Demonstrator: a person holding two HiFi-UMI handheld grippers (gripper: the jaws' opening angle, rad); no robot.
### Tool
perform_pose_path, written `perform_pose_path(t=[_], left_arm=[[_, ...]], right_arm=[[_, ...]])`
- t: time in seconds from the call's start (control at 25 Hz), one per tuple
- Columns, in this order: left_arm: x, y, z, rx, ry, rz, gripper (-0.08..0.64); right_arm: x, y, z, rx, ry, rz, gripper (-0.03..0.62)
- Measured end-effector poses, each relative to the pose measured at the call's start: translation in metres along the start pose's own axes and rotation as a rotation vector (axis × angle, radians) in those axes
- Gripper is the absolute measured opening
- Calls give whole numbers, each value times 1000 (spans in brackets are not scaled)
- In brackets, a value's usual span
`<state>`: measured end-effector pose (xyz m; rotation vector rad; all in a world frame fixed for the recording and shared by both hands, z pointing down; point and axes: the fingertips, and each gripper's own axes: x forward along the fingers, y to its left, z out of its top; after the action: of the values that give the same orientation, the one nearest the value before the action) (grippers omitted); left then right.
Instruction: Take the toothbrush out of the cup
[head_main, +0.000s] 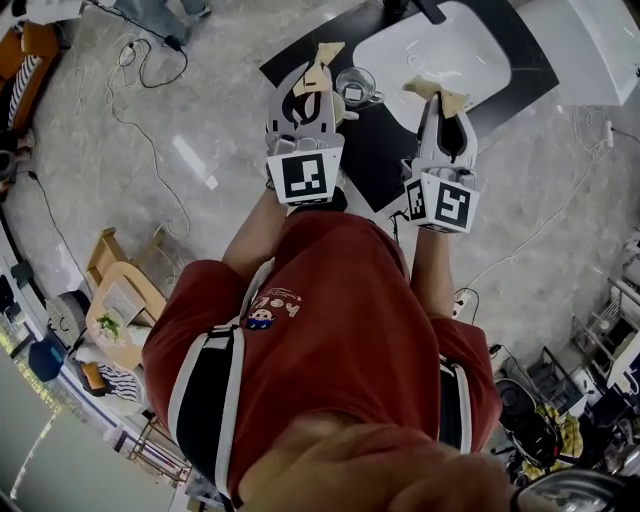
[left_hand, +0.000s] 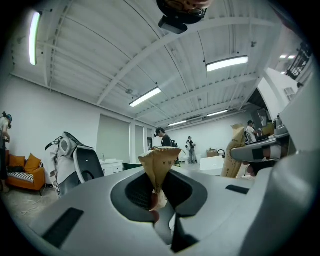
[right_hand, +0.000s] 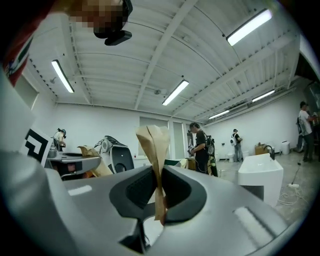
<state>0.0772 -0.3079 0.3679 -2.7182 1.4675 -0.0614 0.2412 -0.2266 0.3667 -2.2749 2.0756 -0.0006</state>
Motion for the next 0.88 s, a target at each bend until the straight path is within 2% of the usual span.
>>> perform_pose_path(t=[0.16,0.56,0.88], left_arm=[[-4,-26,11,-23,-31,-43,40],[-16,-73,27,10,-74,-100,40],[-29,-85,38,35,-81,-104,40]], right_arm=[[-24,-25,14,-10,-35,-76,43],[-74,-71,40,-59,-86,-197,43],[-91,-82,50,-71,-119,-213,43]])
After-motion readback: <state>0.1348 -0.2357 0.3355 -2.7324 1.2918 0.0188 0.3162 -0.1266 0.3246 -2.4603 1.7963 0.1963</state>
